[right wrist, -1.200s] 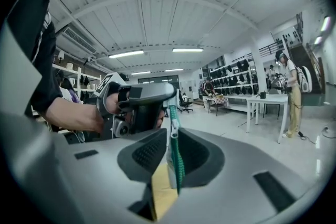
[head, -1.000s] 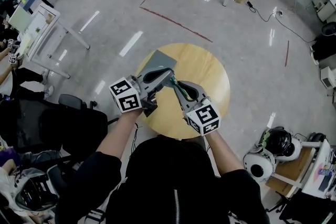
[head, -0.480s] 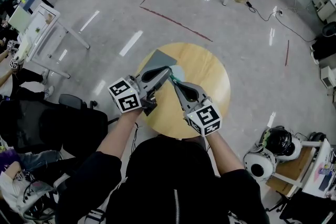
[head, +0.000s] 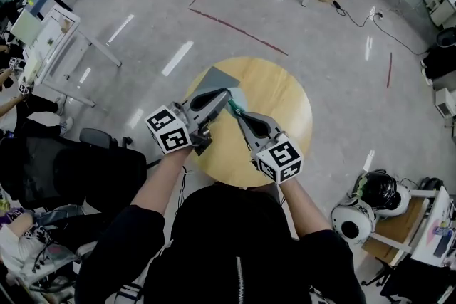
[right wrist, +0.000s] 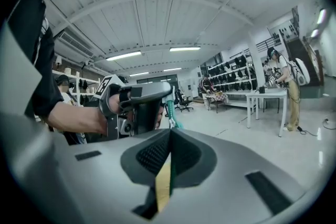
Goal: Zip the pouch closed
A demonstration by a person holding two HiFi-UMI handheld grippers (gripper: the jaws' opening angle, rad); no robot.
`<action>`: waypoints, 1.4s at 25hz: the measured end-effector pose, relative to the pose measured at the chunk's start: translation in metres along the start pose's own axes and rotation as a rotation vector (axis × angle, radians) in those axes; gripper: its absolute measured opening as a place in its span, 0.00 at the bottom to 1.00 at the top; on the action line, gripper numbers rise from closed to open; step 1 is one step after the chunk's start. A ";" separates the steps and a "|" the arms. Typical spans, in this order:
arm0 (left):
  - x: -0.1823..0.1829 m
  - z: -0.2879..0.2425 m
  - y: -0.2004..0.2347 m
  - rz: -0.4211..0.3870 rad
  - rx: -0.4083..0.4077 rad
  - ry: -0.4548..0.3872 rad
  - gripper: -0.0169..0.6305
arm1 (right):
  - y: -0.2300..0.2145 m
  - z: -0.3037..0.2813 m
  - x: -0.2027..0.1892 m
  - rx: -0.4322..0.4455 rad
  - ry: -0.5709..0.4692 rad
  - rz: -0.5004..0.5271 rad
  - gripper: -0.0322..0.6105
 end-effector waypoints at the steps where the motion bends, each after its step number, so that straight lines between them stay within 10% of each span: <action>1: 0.000 0.000 0.000 -0.002 0.001 0.002 0.03 | 0.000 0.000 0.000 0.001 0.000 -0.001 0.06; 35: 0.024 0.030 0.019 0.010 0.047 -0.084 0.03 | 0.000 0.016 -0.058 0.000 0.119 -0.125 0.06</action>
Point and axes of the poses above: the fingertips, and each gripper's own axes: z backward along the fingers, y to its left, x out of its top, the point moved 6 cm from there along z, backward along the fingers, and after that the axes turned 9 degrees about z, right-handed, at the moved point
